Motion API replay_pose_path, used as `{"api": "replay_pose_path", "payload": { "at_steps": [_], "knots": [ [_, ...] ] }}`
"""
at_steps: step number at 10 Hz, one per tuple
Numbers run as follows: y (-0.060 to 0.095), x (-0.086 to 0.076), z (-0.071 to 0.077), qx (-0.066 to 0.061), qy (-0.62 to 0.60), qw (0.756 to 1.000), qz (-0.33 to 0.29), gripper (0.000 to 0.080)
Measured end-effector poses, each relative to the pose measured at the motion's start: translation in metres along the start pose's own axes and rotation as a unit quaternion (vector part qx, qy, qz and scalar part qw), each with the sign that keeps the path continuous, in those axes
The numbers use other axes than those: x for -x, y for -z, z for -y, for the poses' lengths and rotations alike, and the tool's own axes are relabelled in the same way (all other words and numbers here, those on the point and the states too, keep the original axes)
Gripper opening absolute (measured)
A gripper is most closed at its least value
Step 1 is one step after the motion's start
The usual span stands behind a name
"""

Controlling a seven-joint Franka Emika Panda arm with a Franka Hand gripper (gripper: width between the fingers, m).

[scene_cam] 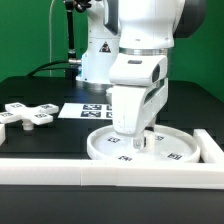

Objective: Assemble round table

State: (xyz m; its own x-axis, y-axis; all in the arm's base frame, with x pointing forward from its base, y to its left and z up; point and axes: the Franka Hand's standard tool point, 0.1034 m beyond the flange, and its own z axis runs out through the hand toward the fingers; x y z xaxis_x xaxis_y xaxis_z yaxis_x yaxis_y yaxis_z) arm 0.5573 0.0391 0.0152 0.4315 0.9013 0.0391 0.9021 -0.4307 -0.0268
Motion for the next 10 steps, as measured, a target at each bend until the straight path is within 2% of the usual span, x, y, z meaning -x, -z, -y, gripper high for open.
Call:
{"api": "replay_pose_path", "payload": {
  "at_steps": [3, 4, 5, 7, 10],
  "knots": [
    [0.000, 0.004, -0.004, -0.002, 0.024, 1.000, 0.000, 0.0409],
    [0.000, 0.004, -0.004, -0.002, 0.023, 1.000, 0.000, 0.0580],
    [0.006, 0.007, -0.009, 0.003, 0.021, 1.000, 0.000, 0.0628],
    [0.025, 0.013, -0.011, 0.017, 0.010, 1.000, -0.001, 0.0645],
    [0.055, 0.035, 0.004, 0.047, -0.039, 0.998, -0.008, 0.0649]
  ]
}}
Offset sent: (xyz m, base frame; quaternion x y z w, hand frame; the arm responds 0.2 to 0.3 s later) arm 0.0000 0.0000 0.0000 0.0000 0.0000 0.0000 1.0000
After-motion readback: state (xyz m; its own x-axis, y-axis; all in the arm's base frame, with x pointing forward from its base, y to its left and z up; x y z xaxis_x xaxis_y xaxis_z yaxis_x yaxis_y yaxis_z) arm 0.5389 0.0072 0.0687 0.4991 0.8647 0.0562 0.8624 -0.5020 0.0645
